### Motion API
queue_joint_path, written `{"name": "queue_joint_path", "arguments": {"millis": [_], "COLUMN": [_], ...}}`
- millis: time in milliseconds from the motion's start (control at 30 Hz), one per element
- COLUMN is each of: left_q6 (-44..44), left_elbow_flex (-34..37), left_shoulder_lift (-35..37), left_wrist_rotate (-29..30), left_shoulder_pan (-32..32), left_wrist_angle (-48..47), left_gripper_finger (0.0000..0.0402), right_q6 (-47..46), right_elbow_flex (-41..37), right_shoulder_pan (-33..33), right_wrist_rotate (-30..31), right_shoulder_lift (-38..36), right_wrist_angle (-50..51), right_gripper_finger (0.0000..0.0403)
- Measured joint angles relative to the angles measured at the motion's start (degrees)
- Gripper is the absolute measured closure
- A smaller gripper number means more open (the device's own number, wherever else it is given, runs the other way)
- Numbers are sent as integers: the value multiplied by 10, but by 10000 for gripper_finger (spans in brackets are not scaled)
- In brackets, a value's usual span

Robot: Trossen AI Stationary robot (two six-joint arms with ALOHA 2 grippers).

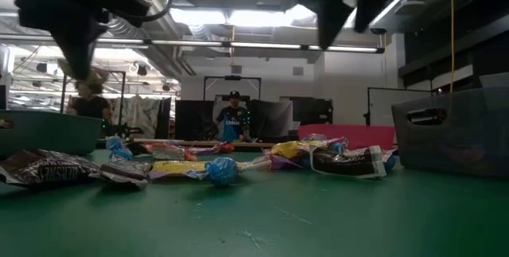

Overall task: Sort candy
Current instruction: Put the yellow candy into the blue bin

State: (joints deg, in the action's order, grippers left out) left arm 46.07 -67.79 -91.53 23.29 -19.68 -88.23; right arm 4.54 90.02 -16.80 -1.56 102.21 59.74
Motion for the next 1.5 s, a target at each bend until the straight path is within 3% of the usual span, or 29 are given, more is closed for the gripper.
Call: {"name": "queue_joint_path", "arguments": {"millis": [500, 833, 1167, 1367, 1500], "left_q6": [130, 208, 224, 227, 228], "left_elbow_flex": [53, 155, 240, 271, 274], "left_shoulder_lift": [25, 132, 180, 180, 180], "left_wrist_rotate": [-16, -45, -39, -39, -39], "left_shoulder_pan": [-70, -74, -74, -74, -74], "left_wrist_angle": [-17, -13, 160, 202, 202], "left_gripper_finger": [401, 401, 401, 400, 373], "right_q6": [4, 4, 7, 14, 24], "right_elbow_flex": [0, 0, 0, 0, 0], "right_shoulder_pan": [-58, -57, -41, 11, 41], "right_wrist_rotate": [-1, 26, 148, 139, 109], "right_shoulder_lift": [0, 0, 0, 0, 0], "right_wrist_angle": [45, 61, 59, 57, 14], "right_gripper_finger": [134, 134, 134, 134, 134]}}
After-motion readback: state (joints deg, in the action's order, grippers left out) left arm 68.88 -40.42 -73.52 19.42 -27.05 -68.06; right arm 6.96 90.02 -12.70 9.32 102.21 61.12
